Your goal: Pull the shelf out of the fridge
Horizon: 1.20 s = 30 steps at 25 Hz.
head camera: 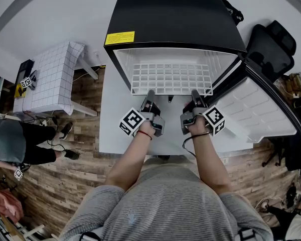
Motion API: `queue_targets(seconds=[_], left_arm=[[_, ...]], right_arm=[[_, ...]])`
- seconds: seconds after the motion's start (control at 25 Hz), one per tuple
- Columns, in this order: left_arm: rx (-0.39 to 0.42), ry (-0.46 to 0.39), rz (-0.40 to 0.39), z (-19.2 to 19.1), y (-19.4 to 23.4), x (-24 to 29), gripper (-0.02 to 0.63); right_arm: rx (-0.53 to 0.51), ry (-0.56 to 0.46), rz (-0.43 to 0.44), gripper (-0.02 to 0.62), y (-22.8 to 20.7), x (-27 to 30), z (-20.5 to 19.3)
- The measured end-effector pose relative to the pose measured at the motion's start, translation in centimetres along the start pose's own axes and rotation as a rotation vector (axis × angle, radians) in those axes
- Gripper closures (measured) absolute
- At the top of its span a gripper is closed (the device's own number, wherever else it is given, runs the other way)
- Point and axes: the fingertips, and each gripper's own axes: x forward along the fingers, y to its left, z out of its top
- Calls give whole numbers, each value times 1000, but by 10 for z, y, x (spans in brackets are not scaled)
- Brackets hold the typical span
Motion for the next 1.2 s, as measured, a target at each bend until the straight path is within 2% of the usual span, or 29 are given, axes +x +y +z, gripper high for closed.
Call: queue_targets(seconds=[1.2], left_arm=[[-9, 18, -6, -12, 1, -24, 549]], right_arm=[[11, -5, 7, 541, -8, -25, -8]])
